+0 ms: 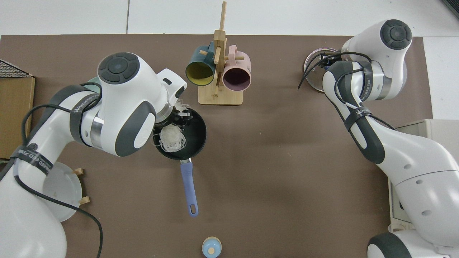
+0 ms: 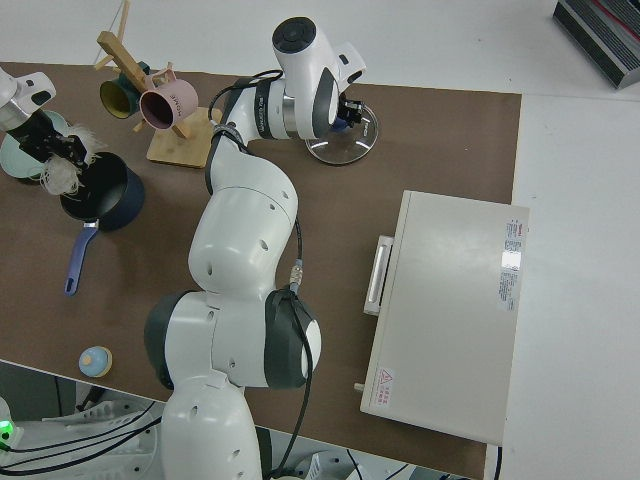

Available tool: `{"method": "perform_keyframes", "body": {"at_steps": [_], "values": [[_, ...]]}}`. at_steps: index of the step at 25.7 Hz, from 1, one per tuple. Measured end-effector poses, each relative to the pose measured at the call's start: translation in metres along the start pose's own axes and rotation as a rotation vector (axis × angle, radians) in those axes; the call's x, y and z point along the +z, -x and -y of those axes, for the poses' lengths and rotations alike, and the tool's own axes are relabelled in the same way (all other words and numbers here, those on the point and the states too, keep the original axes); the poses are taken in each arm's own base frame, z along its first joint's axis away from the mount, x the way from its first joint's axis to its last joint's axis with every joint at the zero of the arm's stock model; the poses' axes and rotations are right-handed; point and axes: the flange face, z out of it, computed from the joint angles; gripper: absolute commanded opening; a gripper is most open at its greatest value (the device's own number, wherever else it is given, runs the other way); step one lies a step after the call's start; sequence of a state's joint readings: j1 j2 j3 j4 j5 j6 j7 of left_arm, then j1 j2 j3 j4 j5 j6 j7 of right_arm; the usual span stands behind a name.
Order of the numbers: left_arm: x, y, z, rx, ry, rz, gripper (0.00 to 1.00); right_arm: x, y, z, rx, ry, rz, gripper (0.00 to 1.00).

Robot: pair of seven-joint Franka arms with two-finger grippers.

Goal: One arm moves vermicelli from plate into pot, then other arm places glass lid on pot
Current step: 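Carry the vermicelli over the black saucepan with the left gripper, then release the vermicelli into the saucepan and withdraw the left gripper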

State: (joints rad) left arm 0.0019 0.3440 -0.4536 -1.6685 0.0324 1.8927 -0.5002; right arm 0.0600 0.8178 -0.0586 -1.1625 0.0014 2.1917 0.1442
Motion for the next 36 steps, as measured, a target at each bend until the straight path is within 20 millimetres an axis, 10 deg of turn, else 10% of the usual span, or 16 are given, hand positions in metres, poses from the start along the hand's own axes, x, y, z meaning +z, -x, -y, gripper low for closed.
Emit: {"method": "perform_keyframes", "body": {"at_steps": [5, 13, 18, 20, 29, 36], "values": [[0.021, 0.015, -0.007, 0.000, -0.007, -0.003, 0.00, -0.001, 0.002, 0.000, 0.001, -0.001, 0.000, 0.00], [0.054, 0.022, 0.003, -0.010, -0.004, -0.022, 0.00, -0.003, 0.001, -0.001, -0.004, -0.002, -0.009, 0.00], [0.073, 0.026, 0.008, -0.015, 0.001, -0.029, 0.01, -0.037, -0.004, 0.004, -0.020, -0.010, -0.039, 0.00], [0.077, 0.026, 0.010, -0.019, -0.001, -0.028, 0.99, -0.063, -0.002, 0.011, -0.028, -0.012, -0.025, 0.00], [0.066, 0.020, 0.017, -0.034, 0.007, -0.049, 1.00, -0.212, 0.033, 0.012, -0.040, -0.018, 0.044, 0.00], [-0.003, 0.009, 0.037, -0.068, -0.020, -0.063, 1.00, -0.280, 0.097, -0.004, -0.039, -0.029, 0.071, 0.00]]}}
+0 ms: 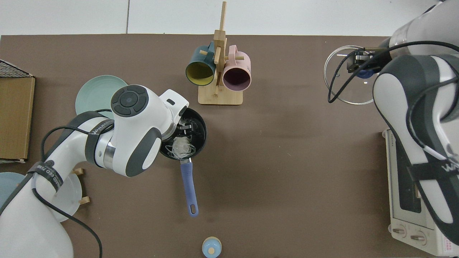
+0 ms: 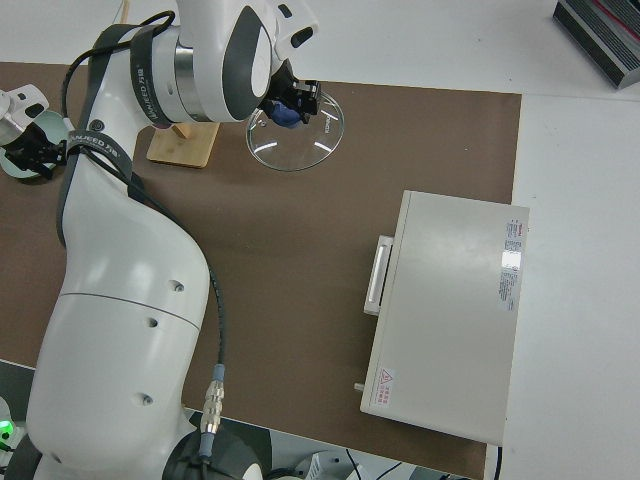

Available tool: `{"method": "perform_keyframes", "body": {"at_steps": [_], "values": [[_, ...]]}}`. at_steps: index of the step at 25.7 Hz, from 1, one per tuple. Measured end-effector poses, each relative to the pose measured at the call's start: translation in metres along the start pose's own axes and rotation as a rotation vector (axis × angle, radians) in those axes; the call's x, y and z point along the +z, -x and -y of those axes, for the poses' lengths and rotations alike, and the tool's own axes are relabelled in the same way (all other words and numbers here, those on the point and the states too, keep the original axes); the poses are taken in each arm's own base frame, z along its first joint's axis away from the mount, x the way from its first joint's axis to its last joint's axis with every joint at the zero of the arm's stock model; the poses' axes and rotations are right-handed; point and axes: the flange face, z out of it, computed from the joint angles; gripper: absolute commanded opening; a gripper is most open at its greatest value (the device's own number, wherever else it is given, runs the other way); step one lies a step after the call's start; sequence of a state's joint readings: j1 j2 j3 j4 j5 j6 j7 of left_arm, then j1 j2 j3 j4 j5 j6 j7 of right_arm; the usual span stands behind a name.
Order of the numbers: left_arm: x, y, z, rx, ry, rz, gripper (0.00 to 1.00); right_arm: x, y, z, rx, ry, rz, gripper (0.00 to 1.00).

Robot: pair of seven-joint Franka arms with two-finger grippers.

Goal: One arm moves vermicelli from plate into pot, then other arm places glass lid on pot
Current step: 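Release the vermicelli into the saucepan and withdraw the left gripper, then carry the glass lid over the saucepan with the right gripper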

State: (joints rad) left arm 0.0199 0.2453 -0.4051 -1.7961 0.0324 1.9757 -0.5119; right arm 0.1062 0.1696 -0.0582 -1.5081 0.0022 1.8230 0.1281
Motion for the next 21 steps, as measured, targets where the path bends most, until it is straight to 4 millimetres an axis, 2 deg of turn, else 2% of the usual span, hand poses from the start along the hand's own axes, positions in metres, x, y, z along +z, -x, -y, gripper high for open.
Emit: {"method": "perform_keyframes", "body": {"at_steps": [3, 6, 11, 16, 19, 21], "values": [[-0.032, -0.009, 0.015, 0.015, -0.009, -0.007, 1.00, -0.008, 0.030, 0.015, -0.028, -0.002, 0.050, 0.00], [-0.059, -0.018, 0.032, 0.033, -0.015, -0.009, 1.00, -0.012, 0.053, 0.048, -0.023, -0.003, 0.085, 0.00], [-0.085, -0.031, 0.069, 0.043, -0.026, -0.006, 1.00, -0.018, 0.086, 0.136, -0.004, -0.003, 0.090, 0.00], [-0.109, -0.041, 0.125, 0.111, -0.040, -0.020, 1.00, -0.023, 0.129, 0.222, -0.009, -0.012, 0.094, 0.00], [-0.133, -0.038, 0.160, 0.130, -0.052, -0.036, 1.00, -0.024, 0.154, 0.272, 0.017, -0.021, 0.089, 0.00], [-0.149, -0.032, 0.175, 0.130, -0.058, -0.047, 1.00, -0.020, 0.167, 0.306, 0.028, -0.025, 0.085, 0.00]]}}
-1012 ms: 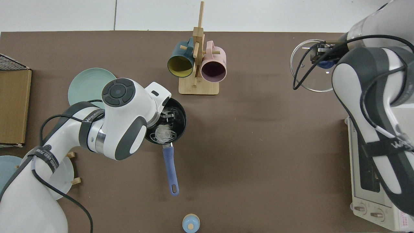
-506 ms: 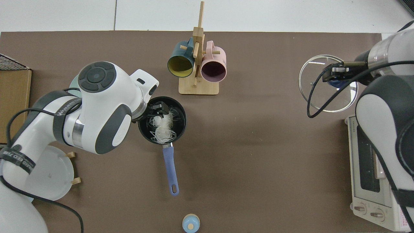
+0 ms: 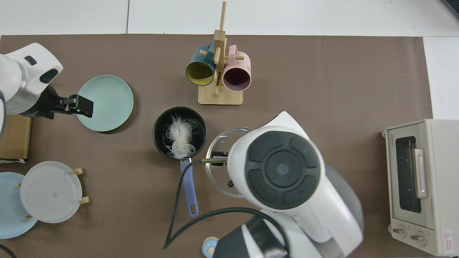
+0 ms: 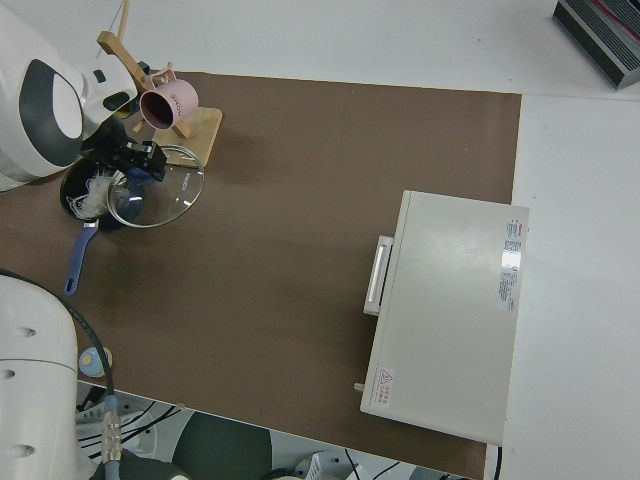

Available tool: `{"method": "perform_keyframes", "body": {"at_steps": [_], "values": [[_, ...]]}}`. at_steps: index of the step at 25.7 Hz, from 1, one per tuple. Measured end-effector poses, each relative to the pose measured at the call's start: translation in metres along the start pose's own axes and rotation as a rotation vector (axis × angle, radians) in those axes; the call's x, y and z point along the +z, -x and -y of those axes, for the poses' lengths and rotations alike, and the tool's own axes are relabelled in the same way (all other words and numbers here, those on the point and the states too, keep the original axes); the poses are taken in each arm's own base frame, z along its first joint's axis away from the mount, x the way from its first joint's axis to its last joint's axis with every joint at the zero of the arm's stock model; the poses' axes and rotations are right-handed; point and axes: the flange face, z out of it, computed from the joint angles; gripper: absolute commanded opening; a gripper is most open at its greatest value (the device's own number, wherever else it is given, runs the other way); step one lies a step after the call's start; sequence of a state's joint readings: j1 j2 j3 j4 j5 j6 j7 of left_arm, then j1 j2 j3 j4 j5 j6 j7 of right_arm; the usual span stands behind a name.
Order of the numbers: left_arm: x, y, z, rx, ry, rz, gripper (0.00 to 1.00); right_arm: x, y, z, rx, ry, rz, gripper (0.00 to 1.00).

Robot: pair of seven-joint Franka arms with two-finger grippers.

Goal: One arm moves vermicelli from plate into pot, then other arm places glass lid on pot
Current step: 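Carry the glass lid over the saucepan with the right gripper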

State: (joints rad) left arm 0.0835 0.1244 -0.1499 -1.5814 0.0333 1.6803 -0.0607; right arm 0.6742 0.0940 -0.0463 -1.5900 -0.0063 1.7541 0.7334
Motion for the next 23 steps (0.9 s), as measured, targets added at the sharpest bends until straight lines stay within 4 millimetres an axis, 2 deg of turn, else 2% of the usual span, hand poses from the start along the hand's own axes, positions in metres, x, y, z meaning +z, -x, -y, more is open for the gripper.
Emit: {"method": "perform_keyframes", "body": {"at_steps": [3, 7, 10, 14, 17, 23], "values": [[-0.015, 0.007, 0.008, -0.006, -0.004, -0.018, 1.00, 0.010, 0.001, 0.038, 0.009, -0.009, -0.010, 0.00], [-0.023, 0.014, 0.025, -0.011, -0.009, -0.015, 1.00, 0.031, -0.017, 0.075, -0.001, -0.009, -0.021, 0.00], [-0.024, 0.015, 0.037, 0.004, -0.011, -0.009, 1.00, 0.059, -0.026, 0.101, -0.018, 0.012, -0.032, 0.00], [-0.023, 0.018, 0.036, 0.016, -0.013, 0.014, 1.00, 0.099, -0.026, 0.139, -0.030, 0.022, -0.073, 0.00], [-0.023, 0.020, 0.032, 0.024, -0.014, 0.023, 1.00, 0.120, -0.025, 0.158, -0.038, 0.008, -0.100, 0.00], [-0.026, 0.022, 0.032, 0.041, -0.015, 0.020, 1.00, 0.144, -0.031, 0.171, -0.061, -0.006, -0.158, 0.00]]}}
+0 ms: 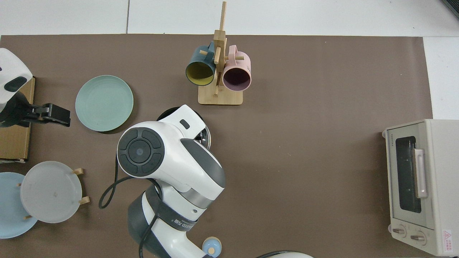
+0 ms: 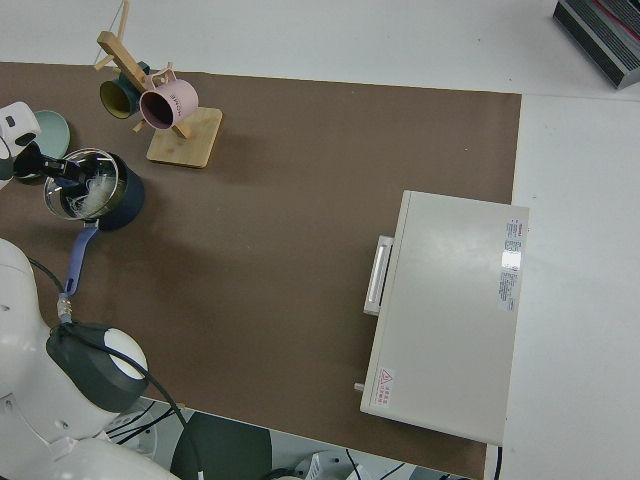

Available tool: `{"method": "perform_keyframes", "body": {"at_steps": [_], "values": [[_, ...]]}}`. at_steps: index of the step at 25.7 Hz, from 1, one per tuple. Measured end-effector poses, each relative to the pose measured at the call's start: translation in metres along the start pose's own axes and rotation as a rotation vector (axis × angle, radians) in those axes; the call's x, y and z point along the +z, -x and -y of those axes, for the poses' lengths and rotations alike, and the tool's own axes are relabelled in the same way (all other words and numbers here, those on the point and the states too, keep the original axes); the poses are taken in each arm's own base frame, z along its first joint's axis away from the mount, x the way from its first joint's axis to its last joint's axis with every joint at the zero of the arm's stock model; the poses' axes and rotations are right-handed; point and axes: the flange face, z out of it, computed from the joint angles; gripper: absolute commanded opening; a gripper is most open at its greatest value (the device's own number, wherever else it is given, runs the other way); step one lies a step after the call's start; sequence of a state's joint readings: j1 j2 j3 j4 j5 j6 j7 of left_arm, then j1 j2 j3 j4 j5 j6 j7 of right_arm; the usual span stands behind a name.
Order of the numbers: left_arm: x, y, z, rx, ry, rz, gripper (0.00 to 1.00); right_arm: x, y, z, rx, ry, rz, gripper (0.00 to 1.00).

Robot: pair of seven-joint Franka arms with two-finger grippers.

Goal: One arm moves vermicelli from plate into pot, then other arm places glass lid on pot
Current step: 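Carry the glass lid over the saucepan with the right gripper, then lower the glass lid onto the saucepan with the right gripper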

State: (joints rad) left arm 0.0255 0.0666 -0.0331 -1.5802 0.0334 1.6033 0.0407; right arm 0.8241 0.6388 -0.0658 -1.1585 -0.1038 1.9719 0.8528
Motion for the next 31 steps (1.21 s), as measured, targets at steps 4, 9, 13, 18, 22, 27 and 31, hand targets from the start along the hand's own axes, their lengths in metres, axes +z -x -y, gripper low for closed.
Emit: {"method": "perform_keyframes", "body": {"at_steps": [4, 9, 13, 18, 22, 27, 31], "values": [[-0.001, 0.000, -0.001, 0.003, 0.000, -0.001, 1.00, 0.013, 0.002, 0.008, -0.023, -0.003, -0.035, 0.00], [-0.001, 0.000, -0.003, 0.008, 0.000, -0.002, 1.00, 0.027, 0.003, 0.013, -0.046, 0.006, -0.065, 0.00], [-0.001, 0.000, -0.003, 0.012, 0.000, -0.002, 1.00, 0.031, 0.003, 0.012, -0.056, 0.022, -0.076, 0.00], [-0.001, 0.000, -0.003, 0.016, 0.000, -0.002, 1.00, 0.032, 0.002, 0.011, -0.063, 0.026, -0.081, 0.00], [-0.001, 0.000, -0.003, 0.018, 0.000, -0.002, 1.00, 0.031, 0.002, 0.013, -0.065, 0.015, -0.090, 0.00], [-0.001, 0.000, -0.003, 0.018, 0.000, -0.002, 1.00, 0.031, -0.001, 0.014, -0.064, 0.002, -0.102, 0.00], [-0.001, 0.000, -0.003, 0.018, 0.000, -0.001, 1.00, 0.038, -0.001, 0.012, -0.065, -0.004, -0.107, 0.00]]}}
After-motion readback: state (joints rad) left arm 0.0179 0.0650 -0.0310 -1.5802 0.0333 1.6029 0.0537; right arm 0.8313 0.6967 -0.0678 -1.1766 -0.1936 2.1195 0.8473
